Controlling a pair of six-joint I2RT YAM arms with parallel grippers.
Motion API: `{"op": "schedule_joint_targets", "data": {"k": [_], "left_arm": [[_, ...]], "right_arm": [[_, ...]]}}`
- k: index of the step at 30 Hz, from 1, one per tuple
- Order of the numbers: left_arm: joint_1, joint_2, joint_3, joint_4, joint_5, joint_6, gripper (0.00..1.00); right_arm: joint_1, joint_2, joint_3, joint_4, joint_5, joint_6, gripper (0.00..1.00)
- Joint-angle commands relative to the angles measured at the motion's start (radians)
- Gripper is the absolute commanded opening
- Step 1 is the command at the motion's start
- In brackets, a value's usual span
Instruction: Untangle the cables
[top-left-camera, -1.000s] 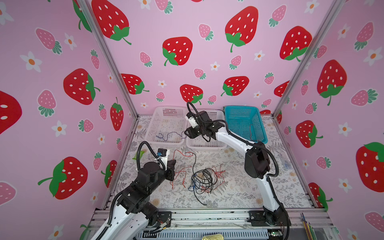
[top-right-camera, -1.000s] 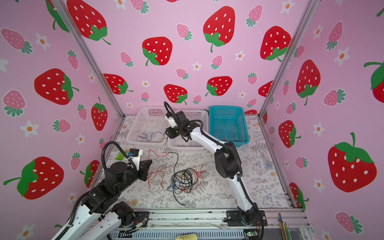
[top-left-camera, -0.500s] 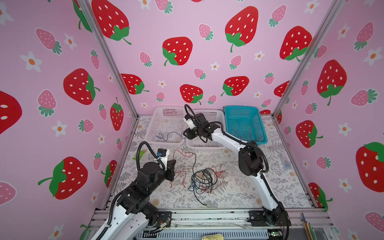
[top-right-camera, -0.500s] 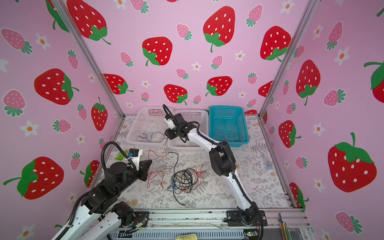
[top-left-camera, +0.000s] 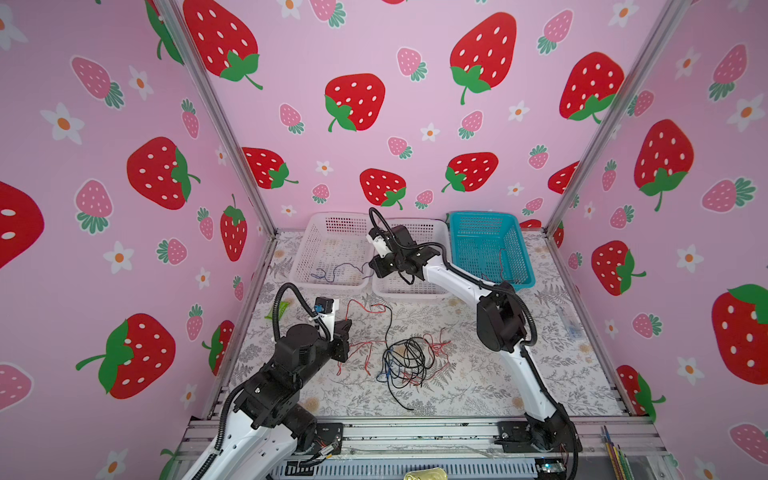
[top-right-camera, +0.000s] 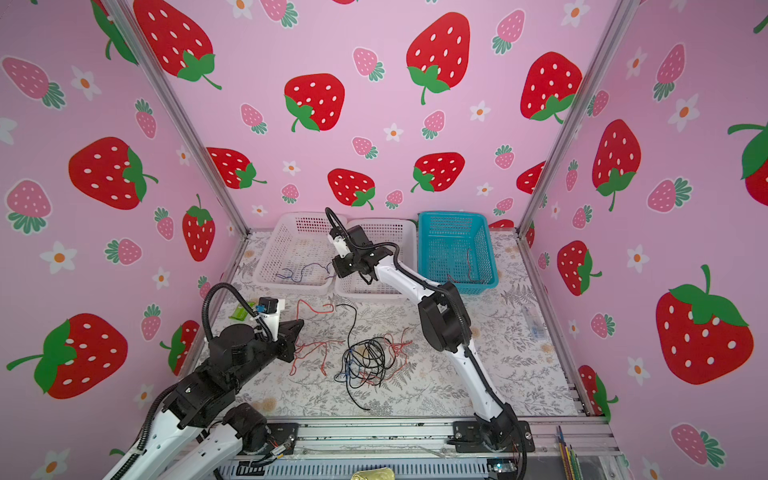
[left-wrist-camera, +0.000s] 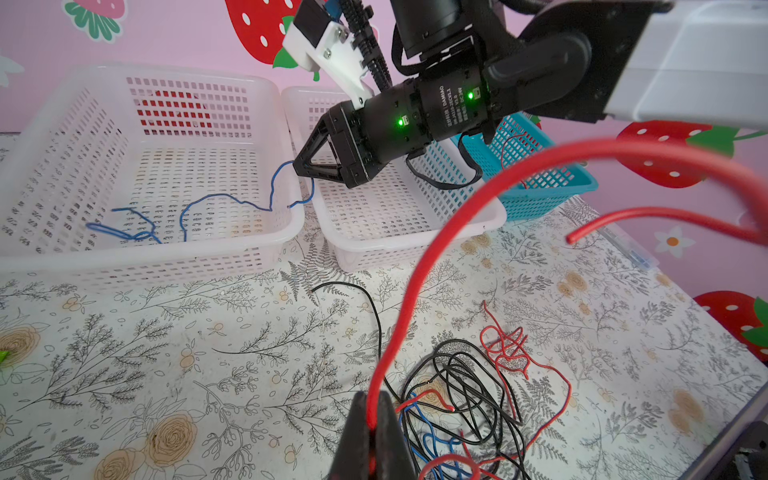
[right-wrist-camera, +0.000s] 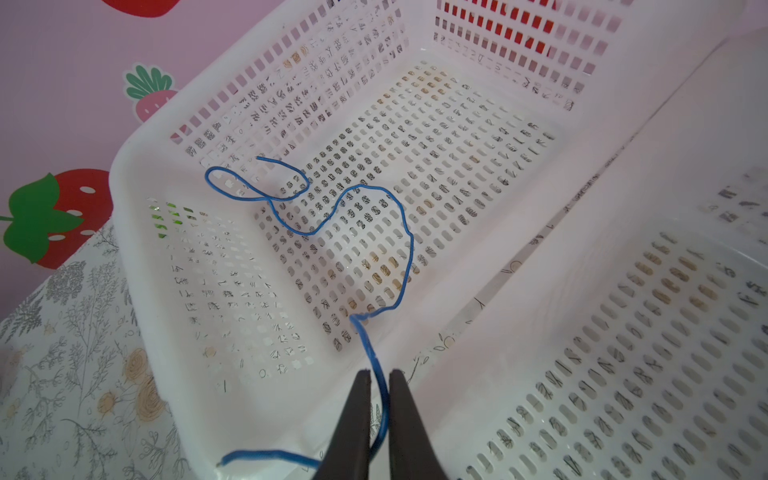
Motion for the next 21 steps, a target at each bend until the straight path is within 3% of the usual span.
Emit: {"op": "schedule_joint_targets", "data": {"k": [1,21], "left_arm": [[0.006,-0.011,-0.004,0.030,0.002,0.009,0.00],[0.006,-0.009,-0.005,0.033,0.009,0.009,0.00]], "right_arm": [[0.004,-0.018,0.020,0.008,-0.001,-0.014,0.08],[0.055,0.065,0.129,0.058,-0.004,-0.014,0.02]]}}
